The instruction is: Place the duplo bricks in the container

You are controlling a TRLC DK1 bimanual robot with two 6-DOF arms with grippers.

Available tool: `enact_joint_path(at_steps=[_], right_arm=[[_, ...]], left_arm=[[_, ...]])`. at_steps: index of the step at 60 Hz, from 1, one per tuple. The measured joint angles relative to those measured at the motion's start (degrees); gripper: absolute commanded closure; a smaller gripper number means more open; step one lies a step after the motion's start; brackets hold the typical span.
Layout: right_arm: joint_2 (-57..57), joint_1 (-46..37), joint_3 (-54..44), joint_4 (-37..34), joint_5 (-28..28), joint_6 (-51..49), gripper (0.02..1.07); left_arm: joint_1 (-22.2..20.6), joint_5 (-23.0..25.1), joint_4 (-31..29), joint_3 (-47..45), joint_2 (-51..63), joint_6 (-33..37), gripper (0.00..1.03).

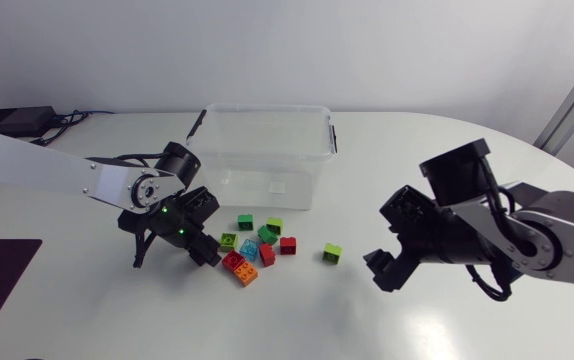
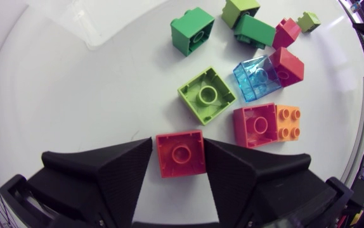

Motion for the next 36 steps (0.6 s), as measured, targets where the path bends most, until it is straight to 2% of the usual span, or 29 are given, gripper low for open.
enact_joint_path(at_steps=[10, 22, 36], right_arm=[[5.6, 0.3, 2.4, 0.8, -3.0, -1.2, 0.13], [11.8, 0.5, 4.9, 1.0, -8.5, -2.9, 0.16], [17.8, 0.6, 6.6, 2.8, -9.4, -4.6, 0.17]], left_arm=[[-0.3, 0.0, 0.0, 0.0, -1.6, 0.9, 0.64], [-0.2, 2.2, -2.7, 0.0, -10.3, 1.1, 0.64], [1.4, 3.7, -6.1, 2.3, -16.3, 1.2, 0.64]])
